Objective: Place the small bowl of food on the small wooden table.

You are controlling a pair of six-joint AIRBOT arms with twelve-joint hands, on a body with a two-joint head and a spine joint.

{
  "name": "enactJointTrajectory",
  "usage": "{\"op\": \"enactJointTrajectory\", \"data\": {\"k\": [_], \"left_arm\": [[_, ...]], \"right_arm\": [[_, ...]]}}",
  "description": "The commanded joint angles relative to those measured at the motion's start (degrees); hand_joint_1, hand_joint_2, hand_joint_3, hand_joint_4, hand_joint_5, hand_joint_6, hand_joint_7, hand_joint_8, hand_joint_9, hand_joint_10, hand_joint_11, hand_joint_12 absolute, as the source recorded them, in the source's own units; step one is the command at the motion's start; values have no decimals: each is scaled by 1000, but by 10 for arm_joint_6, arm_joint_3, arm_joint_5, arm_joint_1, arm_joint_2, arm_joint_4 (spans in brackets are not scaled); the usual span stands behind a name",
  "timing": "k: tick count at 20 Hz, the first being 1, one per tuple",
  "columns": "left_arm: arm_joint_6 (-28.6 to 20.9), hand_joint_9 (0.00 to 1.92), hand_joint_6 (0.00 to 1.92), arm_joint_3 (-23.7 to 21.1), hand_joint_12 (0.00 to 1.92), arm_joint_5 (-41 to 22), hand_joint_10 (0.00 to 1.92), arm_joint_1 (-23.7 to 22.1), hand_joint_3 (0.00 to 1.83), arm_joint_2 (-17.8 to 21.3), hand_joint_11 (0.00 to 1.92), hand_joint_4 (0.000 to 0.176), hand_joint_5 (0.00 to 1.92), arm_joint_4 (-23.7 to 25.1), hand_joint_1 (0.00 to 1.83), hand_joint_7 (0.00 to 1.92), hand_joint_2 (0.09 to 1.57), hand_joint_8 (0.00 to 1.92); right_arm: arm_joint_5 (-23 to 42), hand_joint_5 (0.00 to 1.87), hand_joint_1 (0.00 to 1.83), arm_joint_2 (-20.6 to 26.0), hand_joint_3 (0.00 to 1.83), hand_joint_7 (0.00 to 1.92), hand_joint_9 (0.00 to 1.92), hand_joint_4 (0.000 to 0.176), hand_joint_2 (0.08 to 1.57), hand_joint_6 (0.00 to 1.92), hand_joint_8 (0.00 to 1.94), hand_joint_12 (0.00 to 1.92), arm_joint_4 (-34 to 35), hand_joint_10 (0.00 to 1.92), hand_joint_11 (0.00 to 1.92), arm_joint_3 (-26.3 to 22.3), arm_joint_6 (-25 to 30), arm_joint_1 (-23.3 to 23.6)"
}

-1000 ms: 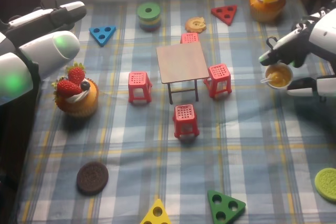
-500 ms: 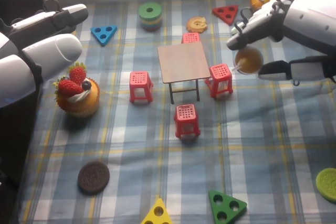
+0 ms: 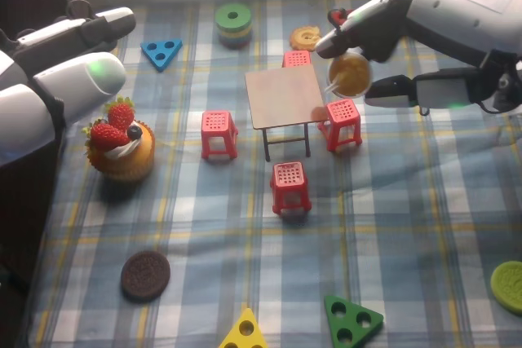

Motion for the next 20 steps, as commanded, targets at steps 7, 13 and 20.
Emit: {"op": "enactJointTrajectory", "data": {"k": [7,13,20], "left_arm": [[-4,284,0,5,246,-60,1,-10,0,-3,0,153,325,10,0,327,1177,2],[-4,262,2,7,244,-56,1,-12,1,-5,0,161,293,11,0,292,1178,0],[-4,256,0,8,236,-56,0,-14,0,-6,0,168,289,13,0,277,1176,0]], "right_arm": [[67,1283,1187,-35,0,916,647,0,1003,444,186,1174,20,137,13,23,14,24],[56,1469,1278,-54,1,972,748,0,1037,69,1018,1563,16,867,210,30,14,30],[28,1389,1279,-76,0,991,801,0,1063,10,1196,1799,10,1312,500,42,15,33]]}}
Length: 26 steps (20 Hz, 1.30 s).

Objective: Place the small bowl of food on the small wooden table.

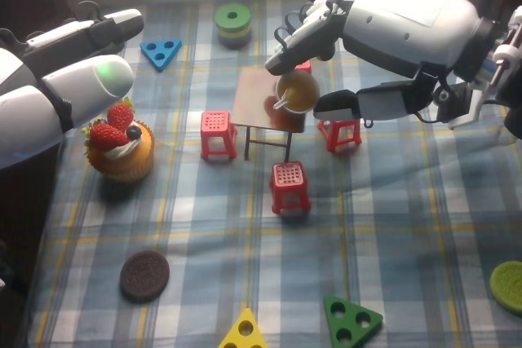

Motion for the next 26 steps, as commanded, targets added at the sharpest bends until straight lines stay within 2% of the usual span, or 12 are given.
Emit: {"op": "enactJointTrajectory", "data": {"k": [1,2,3,4,13,14,16,18,19,22,24,26], "left_arm": [[-4,259,0,4,234,-67,2,-9,2,-2,0,170,276,6,0,280,1182,2],[-4,269,0,4,235,-67,6,-10,2,-2,0,175,268,7,0,292,1181,7],[-4,272,4,4,250,-67,4,-10,0,-2,0,169,293,7,0,295,1171,4],[-4,277,0,4,251,-67,5,-10,3,-2,0,171,277,7,0,305,1178,6],[-5,265,5,4,224,-66,6,-10,1,-3,0,168,280,7,0,304,1180,7],[-5,271,6,4,228,-66,7,-10,3,-3,0,164,285,7,0,315,1186,10],[-5,277,0,4,230,-65,9,-11,3,-4,0,172,269,7,0,317,1188,9],[-5,280,8,5,231,-64,8,-11,0,-5,0,165,288,7,0,318,1182,7],[-5,286,9,5,231,-64,10,-11,0,-5,0,161,294,7,0,325,1183,9],[-5,296,4,5,234,-64,12,-13,3,-6,0,166,285,8,0,332,1188,10],[-5,289,0,5,245,-64,6,-13,3,-6,0,175,263,8,0,315,1191,1],[-5,288,6,5,245,-63,5,-13,1,-6,0,167,274,8,0,319,1188,3]], "right_arm": [[60,1424,1270,0,0,1078,903,0,1033,28,970,1608,13,1042,598,2,0,13],[58,1442,1267,-2,0,1118,950,0,1019,38,856,1540,13,893,613,4,0,14],[56,1340,1266,-3,0,1214,1035,21,1010,346,586,1415,12,600,633,5,0,15],[54,1290,1264,-5,0,1150,1060,0,1019,502,645,1338,11,399,598,6,0,17],[52,1238,1274,-3,0,1058,1003,0,1042,661,739,1297,-1,358,456,8,0,33],[51,1216,1273,-1,0,1060,975,0,1047,724,702,1291,-5,274,323,8,1,36],[51,1218,1271,3,0,1152,1048,0,1030,705,577,1287,-10,262,323,6,3,42],[51,1191,1269,3,0,1055,954,0,1056,785,660,1130,-16,144,394,5,3,49],[51,1235,1214,3,0,957,829,0,1017,583,281,1104,-20,57,190,4,3,52],[51,1288,1181,0,0,863,659,0,992,455,30,1061,-28,5,7,3,4,53],[50,1315,1120,-1,0,754,505,130,982,399,2,831,-28,12,0,3,7,53],[49,1324,1121,-3,0,753,497,135,980,381,1,797,-28,7,0,3,8,53]]}}
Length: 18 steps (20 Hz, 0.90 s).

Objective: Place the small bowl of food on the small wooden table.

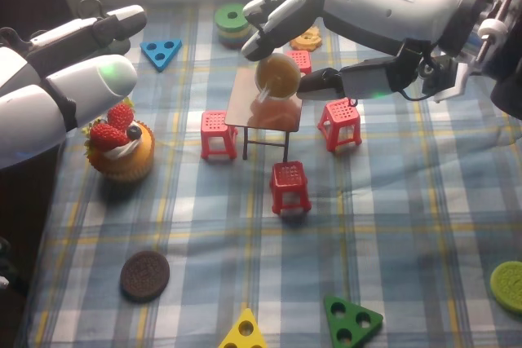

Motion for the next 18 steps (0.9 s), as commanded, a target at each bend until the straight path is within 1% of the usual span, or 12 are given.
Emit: {"op": "enactJointTrajectory", "data": {"k": [1,3,5,6,9,11,12,13,14,15,17,18], "left_arm": [[-5,297,5,3,245,-66,8,-8,0,-2,0,171,275,5,0,327,1179,6],[-5,293,0,3,208,-66,3,-8,0,-2,0,176,263,5,0,323,1179,2],[-6,305,4,3,200,-66,7,-8,1,-2,0,176,272,5,0,335,1182,6],[-6,306,9,3,196,-66,7,-8,2,-2,0,167,284,5,0,339,1185,7],[-6,286,1,3,135,-66,0,-8,1,-2,0,172,282,5,0,328,1187,1],[-7,287,2,3,126,-67,1,-8,3,-2,0,167,285,5,0,330,1193,1],[-7,314,9,3,137,-67,11,-8,1,-2,19,156,308,5,0,350,1189,8],[-7,314,7,4,137,-67,10,-8,0,-2,16,160,306,5,0,350,1184,7],[-7,305,3,4,135,-67,5,-8,0,-2,8,160,299,5,0,338,1180,1],[-7,300,4,4,134,-67,3,-8,0,-2,3,162,302,5,0,339,1181,2],[-8,320,14,4,152,-67,8,-8,0,-2,28,146,340,6,0,358,1176,7],[-8,304,6,4,149,-67,1,-8,0,-2,12,149,328,6,0,341,1174,1]], "right_arm": [[63,1336,1113,0,0,730,468,172,977,352,5,761,16,7,0,0,2,8],[60,1330,1110,-1,0,634,365,176,980,355,4,536,14,5,0,0,2,8],[58,1292,1102,-1,1,590,331,176,988,425,0,492,13,2,0,0,2,7],[57,1268,1100,-1,1,579,326,176,994,472,2,469,13,0,0,0,2,7],[52,1199,1085,-1,1,561,332,176,1014,598,2,519,13,1,0,2,2,7],[49,1177,1080,-1,2,548,322,176,1021,638,3,486,13,2,0,3,2,7],[48,1150,1074,-1,1,535,322,176,1029,686,0,510,13,1,0,4,2,7],[47,1004,1067,-1,0,522,318,97,959,270,3,506,13,5,0,5,2,7],[47,975,1063,-1,0,502,310,83,944,89,8,506,13,1,0,5,2,7],[46,941,1057,-1,0,492,309,90,935,28,4,544,13,1,0,6,2,7],[45,864,1039,-1,0,463,298,108,928,3,0,608,13,1,0,6,2,7],[45,801,1035,-1,0,432,282,120,927,0,0,626,13,0,0,6,2,7]]}}
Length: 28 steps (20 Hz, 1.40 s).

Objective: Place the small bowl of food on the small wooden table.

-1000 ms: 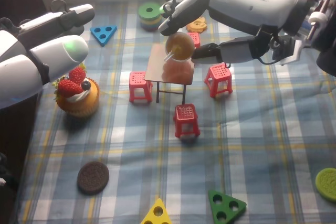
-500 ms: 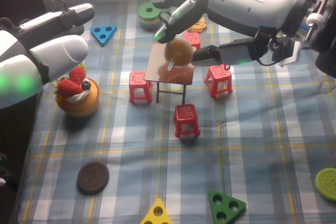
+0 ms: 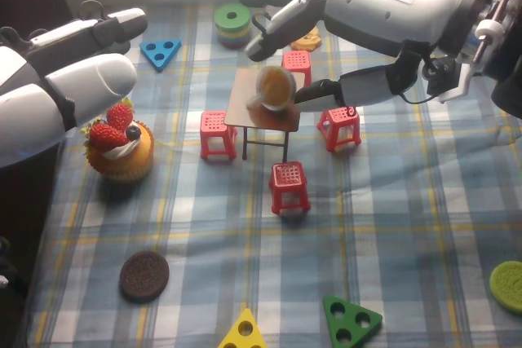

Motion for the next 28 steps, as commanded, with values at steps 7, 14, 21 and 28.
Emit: {"op": "enactJointTrajectory", "data": {"k": [7,14,21,28], "left_arm": [[-7,294,0,4,264,-67,0,-12,0,-2,0,160,317,6,0,325,1181,0],[-10,252,1,6,128,-99,15,-13,0,-3,21,97,331,-6,0,296,1174,5],[-128,210,4,28,414,-203,0,-13,0,-1,0,100,280,-7,423,272,1069,0],[-252,134,2,41,348,-289,0,7,0,-3,0,53,132,18,521,169,982,1]], "right_arm": [[60,601,992,2,0,371,275,134,933,0,0,802,17,1,0,2,2,7],[89,388,948,23,1,291,255,140,926,0,0,806,22,0,0,-19,4,7],[269,161,769,147,0,141,6,166,913,0,0,3,142,0,0,-92,-22,-104],[476,242,865,199,0,269,249,88,999,7,5,62,287,20,121,-165,-42,-301]]}}
